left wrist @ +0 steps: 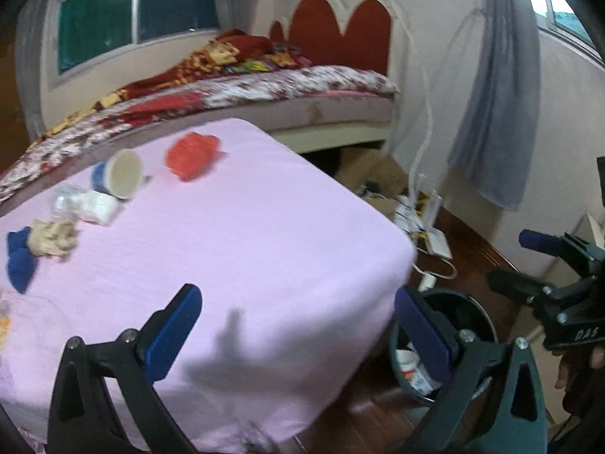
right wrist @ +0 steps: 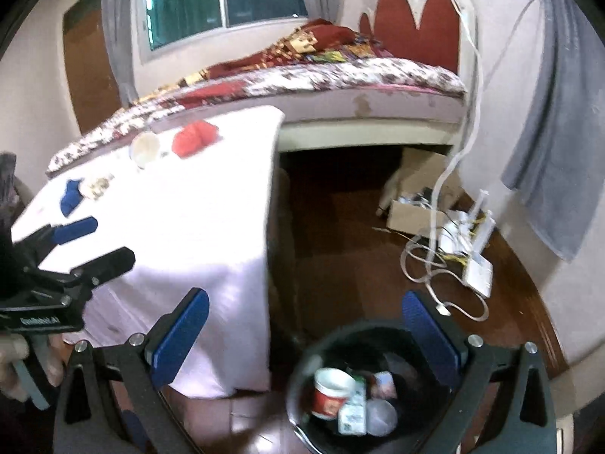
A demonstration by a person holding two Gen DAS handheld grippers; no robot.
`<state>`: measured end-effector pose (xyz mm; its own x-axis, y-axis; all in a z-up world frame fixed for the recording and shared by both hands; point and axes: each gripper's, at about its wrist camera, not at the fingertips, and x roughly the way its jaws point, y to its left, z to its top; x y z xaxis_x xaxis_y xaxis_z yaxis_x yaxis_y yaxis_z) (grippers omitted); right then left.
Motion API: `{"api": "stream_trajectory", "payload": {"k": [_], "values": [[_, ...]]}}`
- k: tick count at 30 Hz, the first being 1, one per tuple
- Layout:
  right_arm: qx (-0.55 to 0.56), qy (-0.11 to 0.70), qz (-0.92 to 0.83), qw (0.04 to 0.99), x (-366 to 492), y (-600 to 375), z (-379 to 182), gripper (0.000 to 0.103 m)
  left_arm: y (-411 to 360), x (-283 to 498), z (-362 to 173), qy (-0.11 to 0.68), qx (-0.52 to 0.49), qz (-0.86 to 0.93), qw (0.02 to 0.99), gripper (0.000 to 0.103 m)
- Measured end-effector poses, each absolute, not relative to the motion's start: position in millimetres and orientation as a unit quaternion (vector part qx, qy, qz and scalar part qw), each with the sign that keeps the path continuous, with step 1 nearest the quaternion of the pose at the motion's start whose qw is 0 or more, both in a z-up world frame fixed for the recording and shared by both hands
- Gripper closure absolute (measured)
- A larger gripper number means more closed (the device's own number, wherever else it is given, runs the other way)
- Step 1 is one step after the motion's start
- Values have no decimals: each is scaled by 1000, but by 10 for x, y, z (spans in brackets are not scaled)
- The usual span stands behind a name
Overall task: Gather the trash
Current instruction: 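Move both tools back over the remaining table items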
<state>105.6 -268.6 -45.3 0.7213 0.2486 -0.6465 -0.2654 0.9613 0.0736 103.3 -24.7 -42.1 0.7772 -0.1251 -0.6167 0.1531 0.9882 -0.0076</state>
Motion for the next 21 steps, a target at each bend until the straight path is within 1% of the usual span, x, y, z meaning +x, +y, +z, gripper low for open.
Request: {"api": "stream_trajectory", "payload": {"k": [5,9,14,20,21], "values": [[-7,319,157,935,1232,-2313,-293,0,169,1007,-283,303,-12,-57,951,1],[-9,309,171,935,1374,-1941,-249,0,559,1022,-238,301,-30,-30,953,1],[-31,343,207,916,1535,-1408,-294,0,1071,993,-226,299,-44,27,953,1],[-38,341,239,908,1704,-886,-240,0,1754,961,-240,299,-67,94,947,7],[-40,336,247,908,1729,-773,-216,0,1885,963,-244,300,-71,108,945,9]]}}
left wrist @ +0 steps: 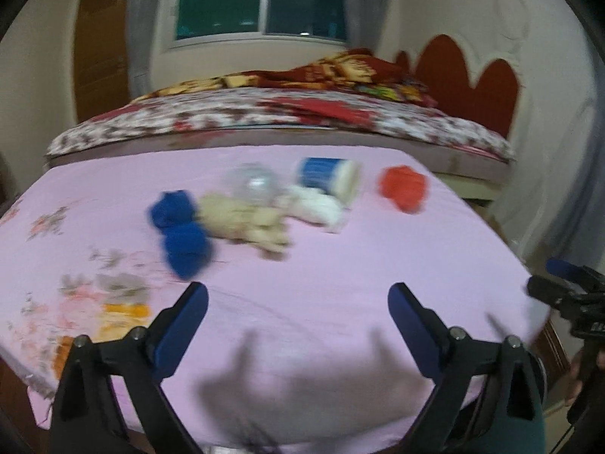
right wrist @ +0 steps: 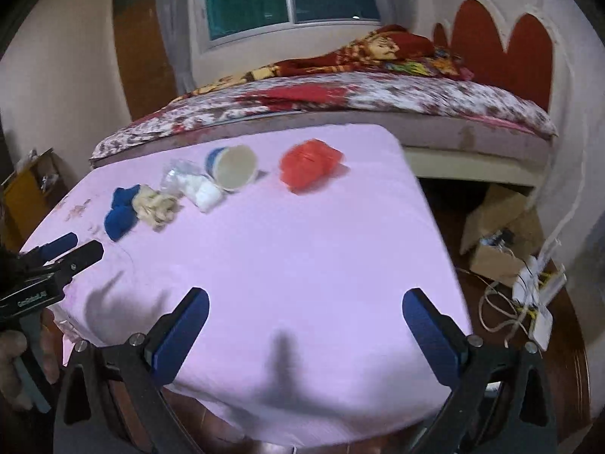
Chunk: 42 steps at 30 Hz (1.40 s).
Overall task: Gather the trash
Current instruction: 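Move both tools back over the remaining table items, then grasp the blue sock with the left gripper while the right gripper grasps the white tissue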
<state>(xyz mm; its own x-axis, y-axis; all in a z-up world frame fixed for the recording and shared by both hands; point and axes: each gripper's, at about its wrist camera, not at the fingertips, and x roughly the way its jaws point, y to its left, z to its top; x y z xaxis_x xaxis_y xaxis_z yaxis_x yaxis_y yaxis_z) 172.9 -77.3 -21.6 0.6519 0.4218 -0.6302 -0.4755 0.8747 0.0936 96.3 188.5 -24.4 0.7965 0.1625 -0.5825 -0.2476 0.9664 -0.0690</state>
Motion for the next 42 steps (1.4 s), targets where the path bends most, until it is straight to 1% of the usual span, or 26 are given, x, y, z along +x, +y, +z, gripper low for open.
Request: {"api": "stream_trajectory", "payload": {"k": [3,5,10,12,14,17,22,24,31,33,35,40,42], "values": [[-52,324,268,906,1788,-469,-158,0,2172,1001,-261,305,-81,141,939,15],[-64,319,279,903,1848,-232,-137,1,2343,1020,-275,308,-91,155,934,17],[-80,320,305,893,2038,246,-128,10,2642,1097,-315,312,-110,172,928,21],[-87,321,312,890,2129,418,-135,15,2723,1166,-340,316,-110,176,926,22],[-90,326,319,885,2224,578,-149,18,2791,1238,-372,320,-113,177,924,22],[-98,332,324,880,2331,763,-188,20,2859,1323,-407,328,-117,175,921,27],[-104,355,333,867,2553,1005,-319,27,2936,1492,-481,349,-112,175,914,27],[-107,364,338,861,2647,1104,-372,31,2974,1575,-513,360,-114,174,910,27],[-133,400,340,841,2979,1523,-592,34,3035,1806,-607,386,-103,171,901,27],[-133,412,341,834,3059,1590,-656,38,3056,1865,-648,395,-104,168,897,31],[-134,421,341,830,3119,1665,-710,40,3087,1890,-664,396,-110,164,897,31],[-132,425,339,829,3210,1767,-741,40,3112,1961,-684,399,-107,159,897,31],[-136,425,336,829,3225,1806,-740,43,3125,1982,-695,400,-109,156,897,32]]}}
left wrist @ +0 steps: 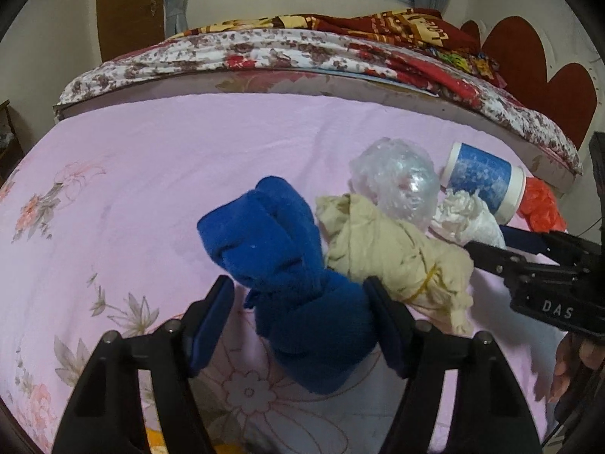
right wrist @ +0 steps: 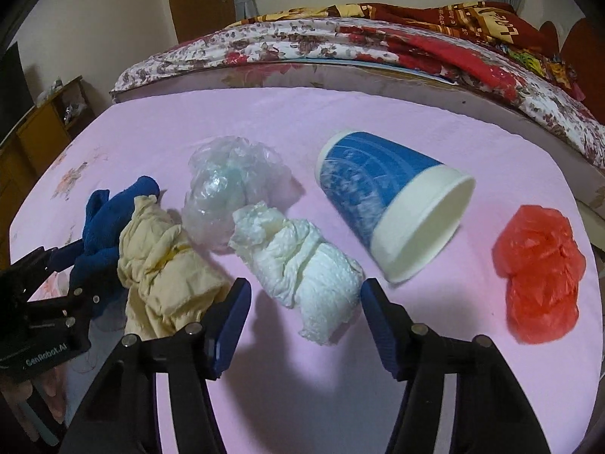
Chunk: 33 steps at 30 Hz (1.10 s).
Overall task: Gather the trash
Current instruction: 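Grasp the blue sock with the left gripper while the right gripper grasps the white tissue, then carry the blue sock and white tissue over the black bin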
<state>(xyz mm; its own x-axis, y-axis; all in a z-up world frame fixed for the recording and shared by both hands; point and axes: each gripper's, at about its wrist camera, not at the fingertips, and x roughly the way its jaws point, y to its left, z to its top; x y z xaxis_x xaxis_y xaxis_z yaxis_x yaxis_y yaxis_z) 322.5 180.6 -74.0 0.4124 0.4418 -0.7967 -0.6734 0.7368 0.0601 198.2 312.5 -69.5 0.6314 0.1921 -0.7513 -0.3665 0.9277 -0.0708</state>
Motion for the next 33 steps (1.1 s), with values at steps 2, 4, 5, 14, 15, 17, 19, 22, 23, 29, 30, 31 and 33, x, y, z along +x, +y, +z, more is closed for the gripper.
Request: {"api": "stream_trajectory", "payload": {"k": [2,4,5,14,15,17,19,22,23,29,30,31,33], "values": [[-136,426,335,829,3236,1825,-737,48,3130,1980,-706,400,-114,149,897,36],[-130,428,335,829,3238,1820,-731,50,3132,1976,-717,400,-120,142,898,43],[-128,429,336,829,3243,1823,-731,51,3128,1958,-730,400,-122,136,898,45],[-113,431,350,824,3143,1742,-761,67,3148,1851,-657,387,-131,112,906,61],[-107,430,351,825,3134,1717,-759,67,3152,1819,-639,384,-130,113,907,62],[-98,429,350,827,3108,1666,-749,68,3158,1768,-602,377,-126,115,910,63],[-92,427,351,828,3077,1619,-733,68,3156,1721,-570,371,-122,119,913,63],[-88,421,353,831,3000,1531,-695,68,3135,1618,-497,355,-112,128,919,64],[-87,419,354,832,2963,1492,-678,68,3121,1571,-469,349,-110,131,921,64],[-79,404,351,841,2758,1240,-547,68,2924,1407,-392,336,-93,125,929,64],[-77,401,351,843,2714,1182,-517,68,2871,1391,-379,335,-87,124,930,64],[-76,399,350,844,2678,1140,-499,68,2820,1382,-366,334,-84,121,931,64],[-75,391,347,849,2583,1017,-440,68,2695,1360,-338,333,-79,109,933,64]]}}
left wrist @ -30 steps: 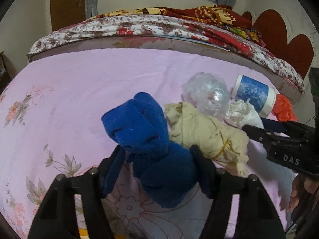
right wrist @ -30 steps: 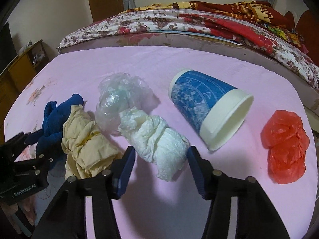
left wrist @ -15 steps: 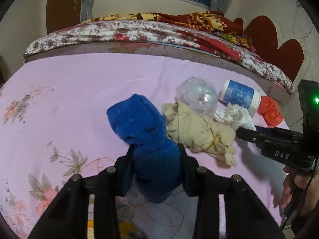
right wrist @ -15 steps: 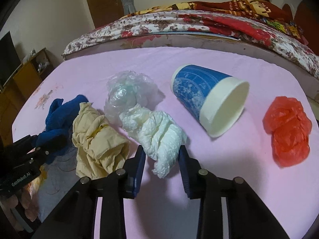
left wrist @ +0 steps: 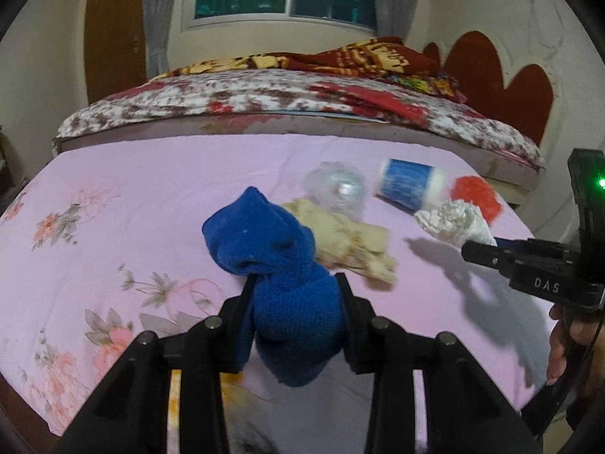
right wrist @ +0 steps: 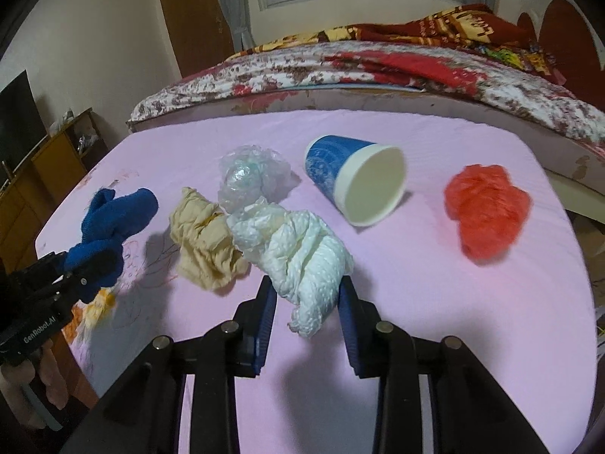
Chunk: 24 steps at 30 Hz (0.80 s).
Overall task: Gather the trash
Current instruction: 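Carry the blue sock and white tissue over the black bin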
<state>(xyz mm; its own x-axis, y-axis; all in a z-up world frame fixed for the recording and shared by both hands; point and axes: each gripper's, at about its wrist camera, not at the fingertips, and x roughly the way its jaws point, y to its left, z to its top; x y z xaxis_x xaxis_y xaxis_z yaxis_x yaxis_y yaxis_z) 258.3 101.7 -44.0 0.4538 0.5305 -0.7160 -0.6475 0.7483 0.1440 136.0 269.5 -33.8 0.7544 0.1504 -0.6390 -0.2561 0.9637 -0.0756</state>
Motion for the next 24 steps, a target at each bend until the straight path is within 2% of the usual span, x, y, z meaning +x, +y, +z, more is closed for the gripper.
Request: {"api": "stream_trajectory", "payload": {"k": [24], "values": [[-21,348,243,905,1673,-1177,22,68,969,1252,-66,312,-1,-36,949,64]]}}
